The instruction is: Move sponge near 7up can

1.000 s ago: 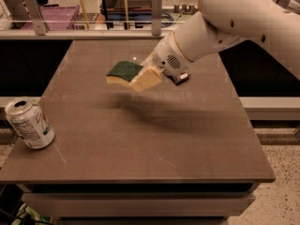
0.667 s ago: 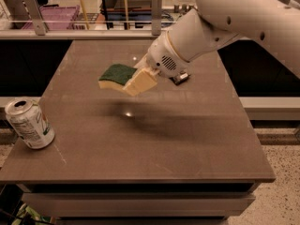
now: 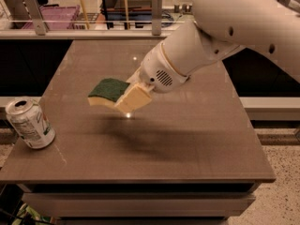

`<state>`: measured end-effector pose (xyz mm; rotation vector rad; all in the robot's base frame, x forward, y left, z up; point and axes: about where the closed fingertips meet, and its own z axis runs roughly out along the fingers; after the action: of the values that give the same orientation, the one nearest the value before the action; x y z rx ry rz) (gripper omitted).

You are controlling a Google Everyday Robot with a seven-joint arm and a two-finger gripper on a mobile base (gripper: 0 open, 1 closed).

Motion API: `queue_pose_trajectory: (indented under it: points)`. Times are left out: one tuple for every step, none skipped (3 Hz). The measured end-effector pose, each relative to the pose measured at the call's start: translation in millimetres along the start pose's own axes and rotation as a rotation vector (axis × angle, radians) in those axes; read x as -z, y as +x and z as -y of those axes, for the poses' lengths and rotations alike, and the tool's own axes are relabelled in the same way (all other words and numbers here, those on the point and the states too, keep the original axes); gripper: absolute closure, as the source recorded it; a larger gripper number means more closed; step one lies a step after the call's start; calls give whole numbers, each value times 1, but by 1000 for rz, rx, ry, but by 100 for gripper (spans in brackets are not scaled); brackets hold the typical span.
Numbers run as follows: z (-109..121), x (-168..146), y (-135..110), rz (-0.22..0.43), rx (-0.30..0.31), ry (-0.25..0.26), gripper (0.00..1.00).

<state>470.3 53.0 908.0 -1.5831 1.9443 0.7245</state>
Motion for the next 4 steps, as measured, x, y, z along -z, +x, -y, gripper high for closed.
queue_pose_trajectory:
  points:
    - [-27,-15,3,7,5,-18,100]
    - [-46,-36,6,16,32,-36,100]
    - [-57,-58,7,37,59,-67,100]
    - [-67,-78,8,51,82,-88,100]
